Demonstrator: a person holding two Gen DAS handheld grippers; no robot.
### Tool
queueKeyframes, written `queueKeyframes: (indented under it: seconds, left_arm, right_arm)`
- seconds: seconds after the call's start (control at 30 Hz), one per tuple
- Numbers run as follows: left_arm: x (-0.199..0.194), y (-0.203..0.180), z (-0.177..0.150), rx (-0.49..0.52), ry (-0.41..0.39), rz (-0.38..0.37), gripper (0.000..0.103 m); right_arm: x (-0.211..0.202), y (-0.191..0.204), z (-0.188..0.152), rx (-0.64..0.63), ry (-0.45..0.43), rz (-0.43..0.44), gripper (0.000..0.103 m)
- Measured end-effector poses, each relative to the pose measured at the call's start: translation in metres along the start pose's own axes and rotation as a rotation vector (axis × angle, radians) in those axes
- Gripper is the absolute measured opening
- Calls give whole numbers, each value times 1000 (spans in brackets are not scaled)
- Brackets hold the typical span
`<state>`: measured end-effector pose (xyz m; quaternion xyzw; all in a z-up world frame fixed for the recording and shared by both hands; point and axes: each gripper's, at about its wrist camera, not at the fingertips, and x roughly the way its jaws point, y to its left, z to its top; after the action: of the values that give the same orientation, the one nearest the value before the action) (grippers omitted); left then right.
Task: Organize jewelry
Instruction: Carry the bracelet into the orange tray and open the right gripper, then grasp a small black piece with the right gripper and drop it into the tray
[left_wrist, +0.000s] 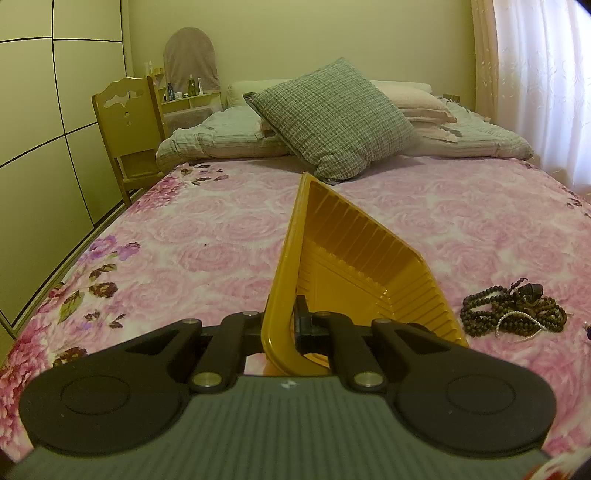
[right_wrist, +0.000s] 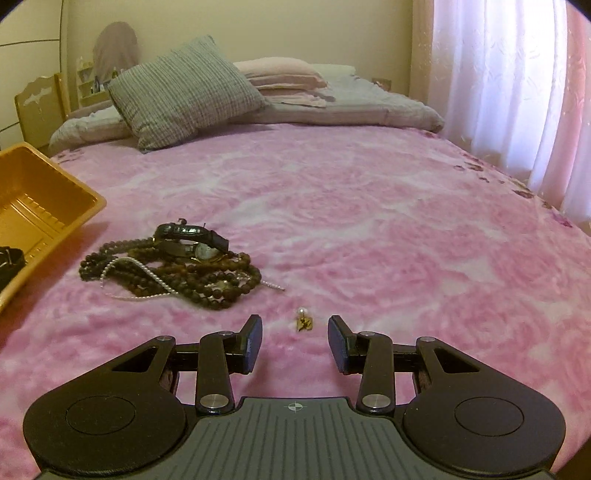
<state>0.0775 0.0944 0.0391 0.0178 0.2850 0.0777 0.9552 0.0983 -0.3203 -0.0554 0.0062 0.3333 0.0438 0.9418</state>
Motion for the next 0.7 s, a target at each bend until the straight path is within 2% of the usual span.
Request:
queueKeyframes:
  seconds: [0.27,0.33,0.47,0.6,0.7]
  left_arm:
    - [0,0,0,-1,0,-1,7]
    - [0,0,1,1,0,-1,7]
    - [0,0,1,0,-1,-1,7]
    - [0,-1,1,0,0,0,6]
    - [0,-1,1,0,0,-1,7]
  right_arm:
    - [29,2,5,-55,25,-43,39]
    - [32,3,4,-67,35,-41,31]
    - [34,6,2,-83,36,-51,26]
    - [32,9,2,-85,40,-52,10]
    - [30,11,1,-96,32,-60,10]
